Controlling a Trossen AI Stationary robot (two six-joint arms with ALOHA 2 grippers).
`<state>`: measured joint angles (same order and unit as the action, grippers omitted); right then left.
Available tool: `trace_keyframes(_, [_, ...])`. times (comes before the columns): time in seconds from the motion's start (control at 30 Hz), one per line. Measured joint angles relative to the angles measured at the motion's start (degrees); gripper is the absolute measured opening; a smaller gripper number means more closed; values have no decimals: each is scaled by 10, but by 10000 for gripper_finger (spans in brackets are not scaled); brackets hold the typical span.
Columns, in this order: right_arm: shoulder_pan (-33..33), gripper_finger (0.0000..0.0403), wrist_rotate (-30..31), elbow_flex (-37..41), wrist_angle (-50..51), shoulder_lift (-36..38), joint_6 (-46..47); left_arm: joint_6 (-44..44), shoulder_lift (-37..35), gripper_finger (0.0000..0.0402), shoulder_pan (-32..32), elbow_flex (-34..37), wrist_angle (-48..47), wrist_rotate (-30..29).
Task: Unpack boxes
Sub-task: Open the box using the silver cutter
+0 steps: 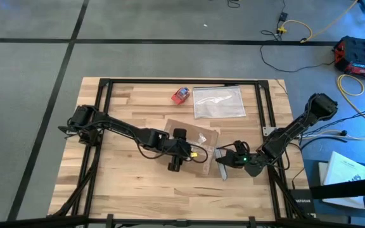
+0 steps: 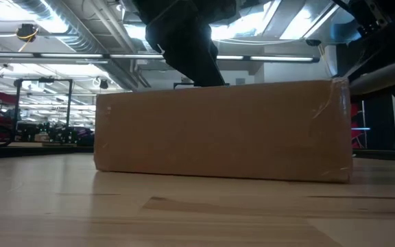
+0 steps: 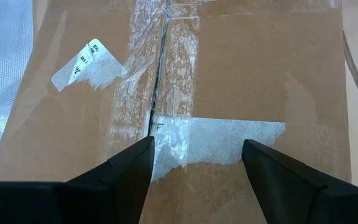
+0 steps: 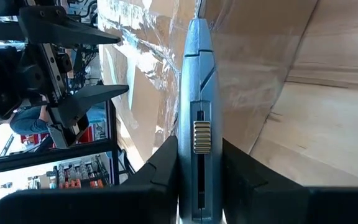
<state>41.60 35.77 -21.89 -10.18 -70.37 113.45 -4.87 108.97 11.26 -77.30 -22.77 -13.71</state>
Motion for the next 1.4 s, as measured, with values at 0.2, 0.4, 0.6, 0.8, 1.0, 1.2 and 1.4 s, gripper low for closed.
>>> trace_keyframes(0.2, [0,61,-16,0,-2,0,0,-7,0,235,2,0,2,-1])
trace_keyframes(0.4, [0,61,-23,0,-5,0,0,-8,0,235,2,0,1,-1])
trace_keyframes(0.6, [0,61,-30,0,-6,0,0,-11,0,235,2,0,1,-1])
trace_keyframes(0.8, [0,61,-39,0,-16,0,-2,-11,0,235,2,0,0,-1])
trace_keyframes(1.0, [0,61,-65,0,-25,0,-11,-11,0,235,2,1,-1,-1])
trace_keyframes(1.2, [1,61,-71,0,-27,0,-13,-11,0,235,2,1,-1,-1])
trace_keyframes(1.4, [1,61,-71,0,-26,0,-18,-11,0,235,2,1,-1,-2])
